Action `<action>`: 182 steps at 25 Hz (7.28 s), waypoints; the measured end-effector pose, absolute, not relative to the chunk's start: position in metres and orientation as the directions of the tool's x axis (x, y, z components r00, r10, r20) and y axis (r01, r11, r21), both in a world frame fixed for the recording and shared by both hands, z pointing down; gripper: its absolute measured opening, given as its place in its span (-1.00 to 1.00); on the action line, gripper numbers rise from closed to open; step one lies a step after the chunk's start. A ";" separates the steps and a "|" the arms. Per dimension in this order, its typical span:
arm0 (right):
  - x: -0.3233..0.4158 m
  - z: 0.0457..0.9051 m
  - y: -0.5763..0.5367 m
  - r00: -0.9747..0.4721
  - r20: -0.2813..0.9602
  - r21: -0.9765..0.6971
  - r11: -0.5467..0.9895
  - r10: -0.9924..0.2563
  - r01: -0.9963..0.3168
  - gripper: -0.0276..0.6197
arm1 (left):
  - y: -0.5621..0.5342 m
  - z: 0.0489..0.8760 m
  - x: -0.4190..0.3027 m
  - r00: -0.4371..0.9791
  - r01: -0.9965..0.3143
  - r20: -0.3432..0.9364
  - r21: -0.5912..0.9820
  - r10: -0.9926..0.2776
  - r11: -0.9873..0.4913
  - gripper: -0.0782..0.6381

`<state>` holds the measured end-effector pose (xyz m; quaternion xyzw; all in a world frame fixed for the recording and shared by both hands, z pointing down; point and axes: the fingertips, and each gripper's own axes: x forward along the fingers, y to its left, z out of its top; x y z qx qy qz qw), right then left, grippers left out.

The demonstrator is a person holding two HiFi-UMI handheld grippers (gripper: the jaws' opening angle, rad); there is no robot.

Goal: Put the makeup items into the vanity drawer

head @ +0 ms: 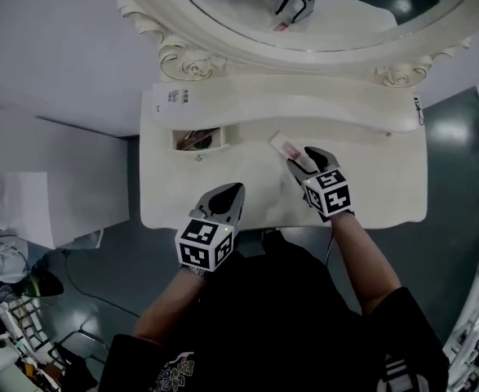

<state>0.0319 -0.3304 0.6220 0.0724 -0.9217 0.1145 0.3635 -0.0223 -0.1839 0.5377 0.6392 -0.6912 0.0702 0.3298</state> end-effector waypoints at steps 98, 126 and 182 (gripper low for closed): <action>-0.192 0.576 -0.179 -0.609 0.743 0.018 0.901 0.279 0.434 -0.16 | -0.091 0.522 -0.160 -0.122 -0.860 0.508 0.374 -0.853 0.346 -0.76; -0.153 0.520 -0.237 -0.824 0.559 -0.088 0.995 0.092 0.051 -0.82 | -0.121 0.511 -0.149 -0.059 -0.894 0.498 0.359 -0.865 0.268 -0.76; 0.075 0.468 -0.017 -0.880 0.412 -0.270 0.891 -0.235 -0.364 -0.82 | 0.028 0.486 0.008 0.149 -0.955 0.453 0.296 -0.879 -0.009 -0.76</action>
